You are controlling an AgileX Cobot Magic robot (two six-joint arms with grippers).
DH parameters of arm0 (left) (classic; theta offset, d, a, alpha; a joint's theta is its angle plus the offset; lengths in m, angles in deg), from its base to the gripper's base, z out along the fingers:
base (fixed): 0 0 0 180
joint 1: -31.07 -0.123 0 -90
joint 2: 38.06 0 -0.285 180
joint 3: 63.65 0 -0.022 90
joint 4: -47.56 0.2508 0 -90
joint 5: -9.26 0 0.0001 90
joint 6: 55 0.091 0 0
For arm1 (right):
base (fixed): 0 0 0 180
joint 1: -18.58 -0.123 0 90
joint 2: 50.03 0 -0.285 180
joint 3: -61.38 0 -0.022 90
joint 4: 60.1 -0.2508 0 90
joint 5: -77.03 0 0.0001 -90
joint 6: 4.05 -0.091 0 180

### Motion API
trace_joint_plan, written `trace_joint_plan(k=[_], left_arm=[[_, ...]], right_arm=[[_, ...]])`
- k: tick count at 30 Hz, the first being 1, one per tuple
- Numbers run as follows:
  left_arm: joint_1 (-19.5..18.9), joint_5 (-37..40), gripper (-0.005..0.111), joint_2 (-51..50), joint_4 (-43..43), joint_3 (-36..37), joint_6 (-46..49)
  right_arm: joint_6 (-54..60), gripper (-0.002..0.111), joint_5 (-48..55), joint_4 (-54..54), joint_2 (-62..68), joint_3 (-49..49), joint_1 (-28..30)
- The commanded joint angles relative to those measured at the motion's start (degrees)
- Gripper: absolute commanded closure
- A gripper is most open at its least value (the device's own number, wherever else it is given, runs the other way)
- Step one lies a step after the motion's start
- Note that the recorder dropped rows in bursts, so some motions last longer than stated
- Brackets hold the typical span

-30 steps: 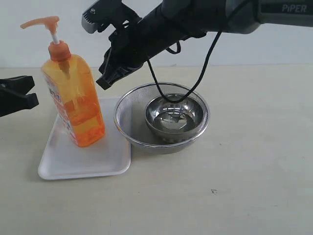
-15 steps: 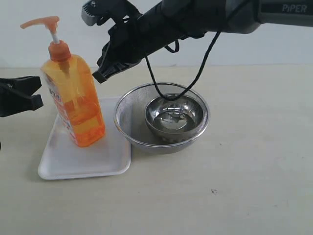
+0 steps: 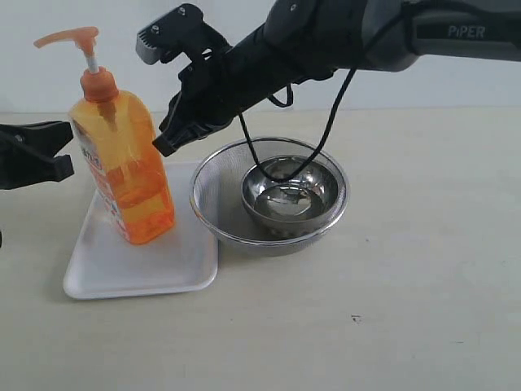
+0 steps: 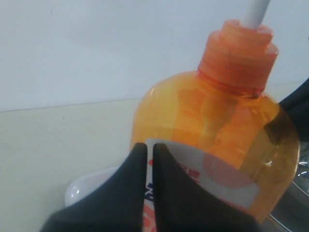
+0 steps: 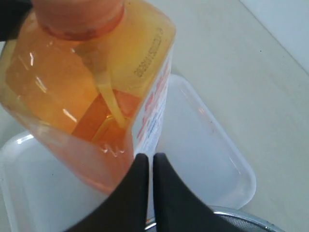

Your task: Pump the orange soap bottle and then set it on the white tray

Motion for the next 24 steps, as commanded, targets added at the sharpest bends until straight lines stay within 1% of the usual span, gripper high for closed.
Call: trace_joint_plan(k=[1,5,9,24], left_arm=[[-0.1,-0.4,0.102,-0.2,0.5,-0.4,-0.5],[-0.1,-0.4,0.102,-0.2,0.5,-0.4,-0.5],[-0.1,-0.4,0.102,-0.2,0.5,-0.4,-0.5],[-0.1,-0.4,0.102,-1.2,0.5,-1.4,-0.5]], right_arm=[[2.1,0.108,0.2,-0.7,-0.2,0.3,0.6],[3.6,0.108,0.4,-2.7,-0.2,0.3,0.6],[6.8,0.108,3.0,-4.4,-0.2,0.3,0.6],[7.8,0.108,5.6,-5.0,-0.2,0.3,0.6]])
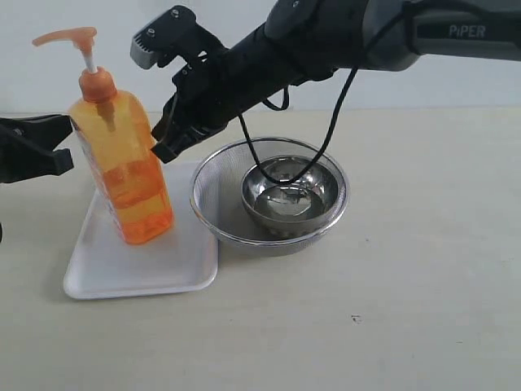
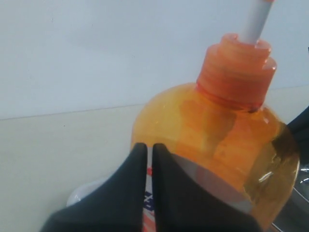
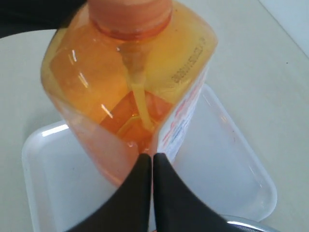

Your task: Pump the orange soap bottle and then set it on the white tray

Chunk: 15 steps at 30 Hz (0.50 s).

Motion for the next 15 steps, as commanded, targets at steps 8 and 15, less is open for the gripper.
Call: trace_joint_plan(k=[8,15], left_arm=[[-0.1,-2.0,0.102,-4.0,0.2,-0.4,-0.5],[-0.1,-1.8,0.102,-4.0,0.2,-0.4,-0.5]], right_arm=[[1.5,0.108,2.8,-0.8,-0.2,0.3,0.5],[1.5,0.108,0.3,2.0,-0.2,0.4,0.5]])
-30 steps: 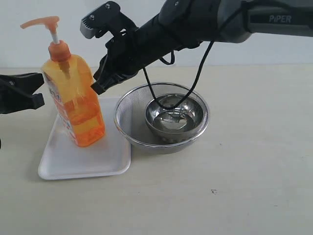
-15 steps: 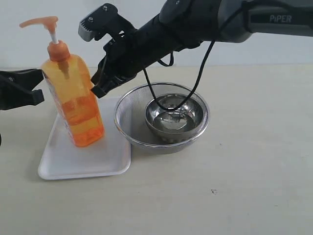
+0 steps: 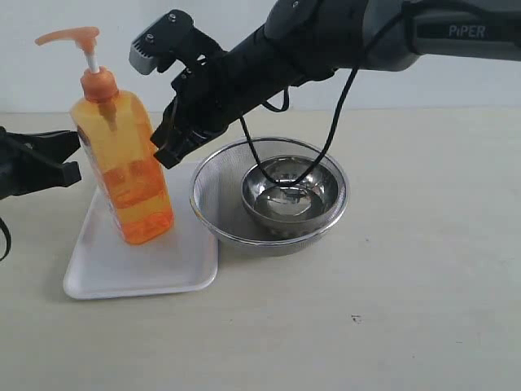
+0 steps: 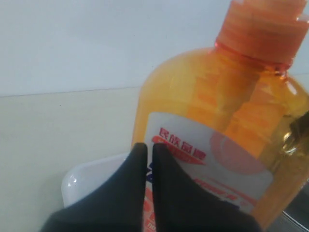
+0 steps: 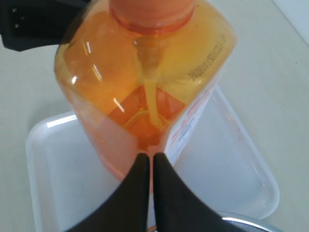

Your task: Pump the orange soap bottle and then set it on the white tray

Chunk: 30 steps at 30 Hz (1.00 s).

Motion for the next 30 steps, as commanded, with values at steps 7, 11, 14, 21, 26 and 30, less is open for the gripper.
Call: trace_joint_plan(k=[7,11,14,21,26,30], left_arm=[[-0.1,-0.7,0.102,-0.2,1.3,-1.7,-1.3],[-0.1,-0.4,0.102,-0.2,1.3,-2.0,-1.6],[-0.1,-0.4,0.102,-0.2,1.3,-2.0,-1.6],[-0.1,-0.4,0.102,-0.2,1.3,-2.3,-1.6],[-0.1,-0.4,0.102,-0.2,1.4,-2.8,-1.6],[-0.1,-0.4,0.102,-0.2,2.2,-2.9,-1.6]], right_arm=[[0.4,0.108,-6.5,1.1,-0.2,0.4,0.5],[0.4,0.108,-5.9,0.9,-0.2,0.4,0.5],[0.4,0.108,-5.8,0.5,-0.2,0.4,0.5],[3.0,0.108,-3.7,-1.1,-0.2,0.4,-0.3],[4.7,0.108,-3.7,-1.4,-0.2,0.4,-2.3],[4.8,0.108,-3.9,-1.4,-0.2,0.4,-2.7]])
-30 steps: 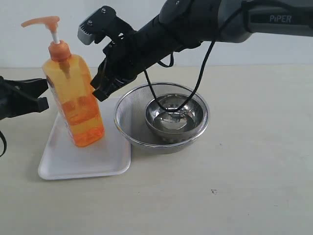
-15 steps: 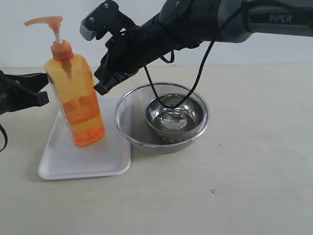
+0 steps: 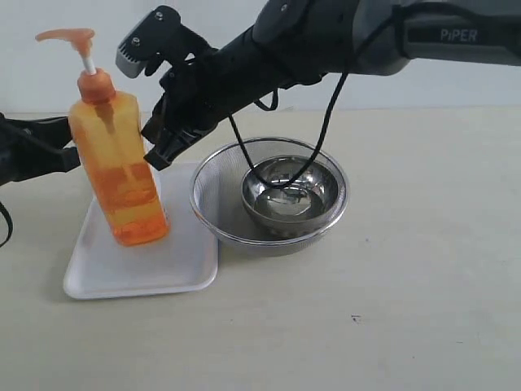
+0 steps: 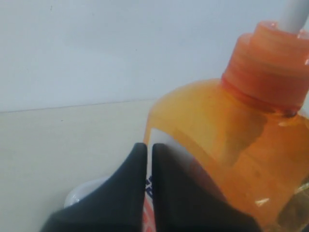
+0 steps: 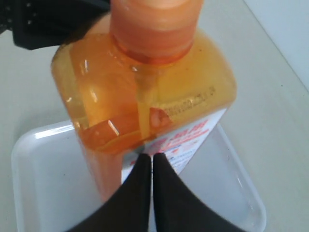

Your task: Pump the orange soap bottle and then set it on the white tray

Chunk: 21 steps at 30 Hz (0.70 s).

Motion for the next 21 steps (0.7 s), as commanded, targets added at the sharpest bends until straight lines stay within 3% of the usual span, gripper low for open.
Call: trace_joint_plan(k=[1,21], left_arm=[[0.0,-0.7,0.102,0.0,1.5,-0.3,-0.5],[0.1,-0.7,0.102,0.0,1.6,-0.3,-1.4]], right_arm=[[0.8,0.108,0.3,-0.6,-0.2,0.4,-1.0],[0.8,0.108,0.8,-0.6,-0.2,0.4,-1.0]])
